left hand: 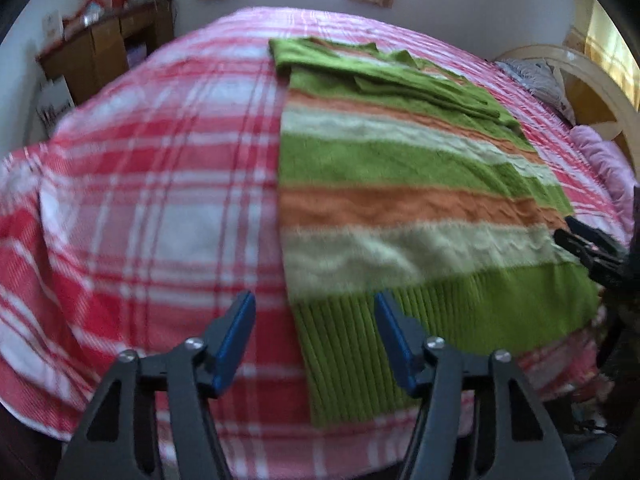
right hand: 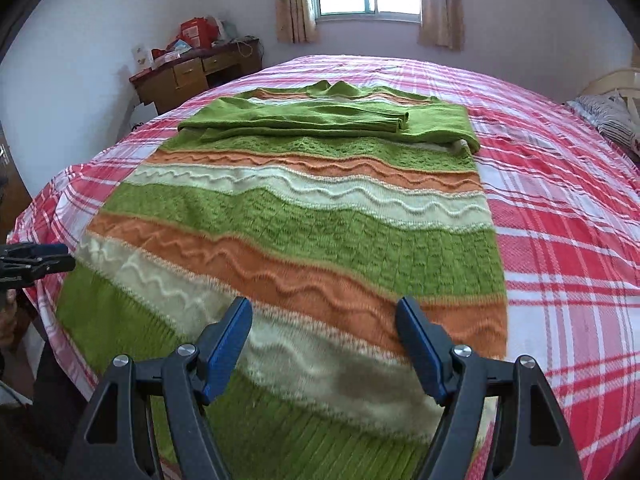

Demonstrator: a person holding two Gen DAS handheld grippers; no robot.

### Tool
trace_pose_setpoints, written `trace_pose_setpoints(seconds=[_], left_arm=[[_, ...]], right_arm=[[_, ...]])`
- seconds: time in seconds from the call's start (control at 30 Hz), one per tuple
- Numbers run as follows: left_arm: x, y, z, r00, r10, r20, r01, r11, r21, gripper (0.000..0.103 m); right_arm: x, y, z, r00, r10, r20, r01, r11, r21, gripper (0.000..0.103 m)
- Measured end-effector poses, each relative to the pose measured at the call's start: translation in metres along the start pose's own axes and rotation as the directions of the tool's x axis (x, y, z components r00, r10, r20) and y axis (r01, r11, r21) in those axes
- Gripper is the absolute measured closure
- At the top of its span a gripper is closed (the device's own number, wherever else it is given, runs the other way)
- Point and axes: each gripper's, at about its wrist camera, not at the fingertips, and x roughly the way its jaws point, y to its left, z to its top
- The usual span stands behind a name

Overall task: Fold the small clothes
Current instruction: 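Move both tools back to the ribbed hem of the striped sweater, then close the left tool on the hem ribbing while the right tool closes beside it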

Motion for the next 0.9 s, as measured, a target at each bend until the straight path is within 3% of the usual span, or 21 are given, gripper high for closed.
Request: trace_pose_setpoints(seconds=[0.07, 0.13, 0.4, 0.5, 0.63, 0.67, 0.7, 0.77, 0.9], left_arm=[[0.001, 0.001, -0.007, 0.999, -0.035, -0.023, 0.035, 0.999, -0.023, 0.057], [0.003, 0.0, -0.015, 0.996, -0.072, -0.044, 0.07, 0.996, -0.047, 0.058], [0.003, 0.005, -0.019, 0.998, -0.058, -0.031, 0.055, 0.994, -0.094, 0.059], [0.006, 0.01, -0.021, 0.994, -0.097, -0.046, 0.091, 0.989, -0.118, 0.058], [0.007, 0.0, -0.025, 0.997, -0.067, -0.038, 0.063, 0.994, -0.089, 0.059], [0.006, -0.004, -0.027, 0.998, -0.06, -0.034, 0.057, 0.996, -0.071, 0.063], [0.006, -0.008, -0.028, 0.998, -0.051, -0.032, 0.05, 0.997, -0.05, 0.078], [0.005, -0.01, -0.025, 0.998, -0.062, -0.031, 0.061, 0.998, -0.03, 0.092], [-0.006, -0.003, -0.022, 0.996, -0.09, -0.006, 0.09, 0.995, -0.033, 0.098]], right_arm=[[-0.005, 0.0, -0.005, 1.0, 0.005, 0.016, -0.005, 1.0, 0.012, 0.028], [-0.007, -0.001, -0.009, 1.0, 0.004, 0.024, -0.004, 1.0, 0.012, 0.028], [-0.016, -0.003, -0.016, 0.999, 0.013, 0.032, -0.014, 1.0, 0.024, 0.028], [-0.018, -0.004, -0.018, 0.999, 0.012, 0.036, -0.012, 1.0, 0.025, 0.028], [-0.02, -0.001, -0.021, 0.999, 0.004, 0.039, -0.005, 1.0, 0.021, 0.028], [-0.023, -0.002, -0.022, 0.999, 0.005, 0.038, -0.006, 1.0, 0.024, 0.028], [-0.026, -0.005, -0.022, 0.999, 0.007, 0.037, -0.008, 0.999, 0.032, 0.028], [-0.035, -0.012, -0.025, 0.999, 0.004, 0.04, -0.006, 0.998, 0.057, 0.028], [-0.059, -0.031, -0.033, 0.998, -0.038, 0.046, 0.033, 0.993, 0.116, 0.028]])
